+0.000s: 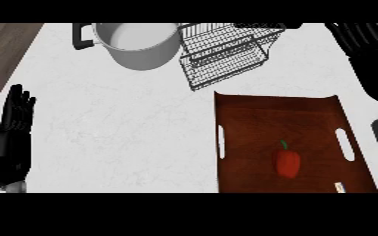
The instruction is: Pick the bell pepper from the tray and place it in the tiered basket
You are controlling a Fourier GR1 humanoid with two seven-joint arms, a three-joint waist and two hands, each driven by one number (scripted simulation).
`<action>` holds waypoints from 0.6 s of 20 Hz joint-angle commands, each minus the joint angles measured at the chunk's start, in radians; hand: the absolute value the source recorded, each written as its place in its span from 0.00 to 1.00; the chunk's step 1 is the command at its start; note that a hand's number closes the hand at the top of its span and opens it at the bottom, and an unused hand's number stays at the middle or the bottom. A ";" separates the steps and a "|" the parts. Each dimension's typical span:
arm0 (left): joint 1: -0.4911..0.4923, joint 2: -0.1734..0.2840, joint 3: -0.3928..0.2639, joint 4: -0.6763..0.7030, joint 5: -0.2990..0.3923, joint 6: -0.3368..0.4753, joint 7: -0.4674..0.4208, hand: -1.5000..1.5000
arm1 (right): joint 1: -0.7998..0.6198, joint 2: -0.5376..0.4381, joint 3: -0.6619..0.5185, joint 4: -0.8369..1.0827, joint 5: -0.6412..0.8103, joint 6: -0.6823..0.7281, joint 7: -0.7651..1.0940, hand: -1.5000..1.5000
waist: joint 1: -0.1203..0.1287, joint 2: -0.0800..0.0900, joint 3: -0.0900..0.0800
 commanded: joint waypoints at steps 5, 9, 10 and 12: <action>-0.019 -0.045 -0.124 0.045 0.071 -0.129 0.123 0.50 | 0.276 0.103 -0.050 -0.172 0.191 -0.272 -0.233 1.00 | -0.146 -0.010 0.019; 0.016 -0.082 -0.146 0.050 0.108 -0.143 0.143 0.50 | 0.409 0.196 -0.267 -0.052 0.196 -0.564 -0.255 0.00 | -0.251 -0.009 0.025; -0.003 -0.071 -0.152 0.040 0.123 -0.169 0.165 0.50 | 0.445 0.264 -0.265 -0.068 0.205 -0.607 -0.320 0.00 | -0.212 -0.007 0.025; -0.032 -0.078 -0.166 0.053 0.143 -0.195 0.194 0.50 | 0.581 0.341 -0.203 -0.125 0.283 -0.628 -0.469 0.00 | -0.181 -0.005 0.021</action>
